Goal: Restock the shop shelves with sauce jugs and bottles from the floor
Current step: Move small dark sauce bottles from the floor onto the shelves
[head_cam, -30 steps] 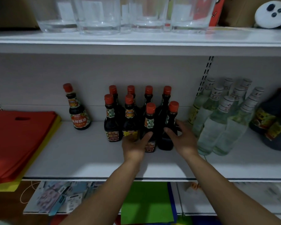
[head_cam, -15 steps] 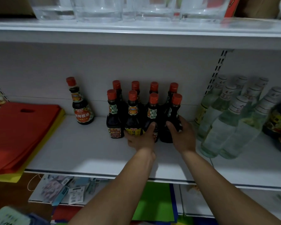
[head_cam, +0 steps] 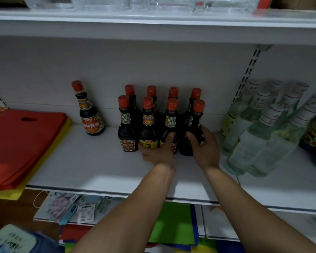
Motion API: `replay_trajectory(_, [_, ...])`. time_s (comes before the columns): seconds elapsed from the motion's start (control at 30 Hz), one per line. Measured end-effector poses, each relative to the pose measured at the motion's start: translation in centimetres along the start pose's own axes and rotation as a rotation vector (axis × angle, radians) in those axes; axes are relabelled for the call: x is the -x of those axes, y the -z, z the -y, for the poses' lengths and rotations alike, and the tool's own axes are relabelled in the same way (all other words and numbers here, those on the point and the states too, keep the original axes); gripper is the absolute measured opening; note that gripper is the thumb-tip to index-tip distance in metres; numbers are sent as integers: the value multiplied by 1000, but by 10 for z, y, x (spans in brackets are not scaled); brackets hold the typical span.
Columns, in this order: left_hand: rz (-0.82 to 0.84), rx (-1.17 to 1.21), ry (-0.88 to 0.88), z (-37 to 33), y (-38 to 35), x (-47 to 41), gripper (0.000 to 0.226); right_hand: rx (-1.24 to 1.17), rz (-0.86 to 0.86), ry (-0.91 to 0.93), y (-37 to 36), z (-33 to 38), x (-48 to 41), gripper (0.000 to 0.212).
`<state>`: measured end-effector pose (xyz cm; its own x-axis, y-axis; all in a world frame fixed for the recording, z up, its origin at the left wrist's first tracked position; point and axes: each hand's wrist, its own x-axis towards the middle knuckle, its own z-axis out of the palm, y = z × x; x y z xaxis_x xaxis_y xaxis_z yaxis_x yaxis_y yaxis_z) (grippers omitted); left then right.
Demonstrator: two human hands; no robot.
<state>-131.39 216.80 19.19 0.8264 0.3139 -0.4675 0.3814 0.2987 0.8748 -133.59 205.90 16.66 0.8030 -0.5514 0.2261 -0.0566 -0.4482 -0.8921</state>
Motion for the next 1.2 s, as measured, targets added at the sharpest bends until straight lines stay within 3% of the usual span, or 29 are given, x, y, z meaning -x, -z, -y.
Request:
replay_trajectory(0.27, [164, -145, -59, 0, 32, -5, 105, -39, 27, -92, 7, 8, 4, 43])
replay_trajectory(0.4, [305, -251, -113, -6, 70, -5, 69, -31, -37, -168, 7, 13, 22, 49])
replay_trajectory(0.53, [318, -406, -240, -14, 117, -11, 33, 41, -150, -153, -4, 25, 54, 45])
replay_trajectory(0.63, [348, -501, -281, -16, 157, -15, 22, 85, -176, -130, -17, 43, 83, 35])
replay_trajectory(0.73, [329, -602, -369, -16, 197, -20, 12, 93, -92, -161, -34, 64, 113, 33])
replay_trajectory(0.97, [406, -770, -455, 0, 289, -30, 15, 76, 36, -97, -78, 100, 178, 30])
replay_trajectory(1.2, [494, -1067, -334, 52, 380, -42, 18, 100, 106, -103, -118, 89, 248, 18])
